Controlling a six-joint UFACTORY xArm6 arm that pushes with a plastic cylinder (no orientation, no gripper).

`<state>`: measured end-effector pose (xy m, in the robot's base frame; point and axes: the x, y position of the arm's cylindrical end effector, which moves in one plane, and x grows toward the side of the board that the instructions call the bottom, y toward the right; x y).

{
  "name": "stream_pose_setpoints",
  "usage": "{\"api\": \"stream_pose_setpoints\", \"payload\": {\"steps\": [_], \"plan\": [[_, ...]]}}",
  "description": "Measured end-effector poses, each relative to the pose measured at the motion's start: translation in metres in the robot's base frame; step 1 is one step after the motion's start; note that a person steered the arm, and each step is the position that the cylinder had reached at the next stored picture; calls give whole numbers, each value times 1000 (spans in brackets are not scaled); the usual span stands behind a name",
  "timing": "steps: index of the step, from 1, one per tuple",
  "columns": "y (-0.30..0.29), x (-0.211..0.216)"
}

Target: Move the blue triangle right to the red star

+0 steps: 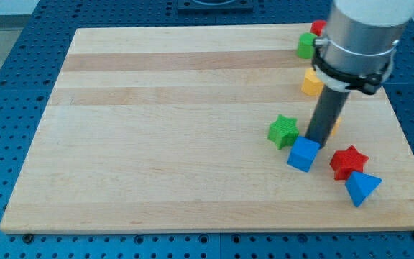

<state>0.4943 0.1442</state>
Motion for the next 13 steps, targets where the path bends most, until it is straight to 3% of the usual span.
{"api": "stream_pose_setpoints", "payload": {"steps": [2, 3, 4, 5, 6, 7, 8, 10, 13], "plan": [[65, -15], [91, 35], [74, 79], [6, 74], [50, 80], [132, 78], [93, 124], [-67, 115], [-87, 84]]}}
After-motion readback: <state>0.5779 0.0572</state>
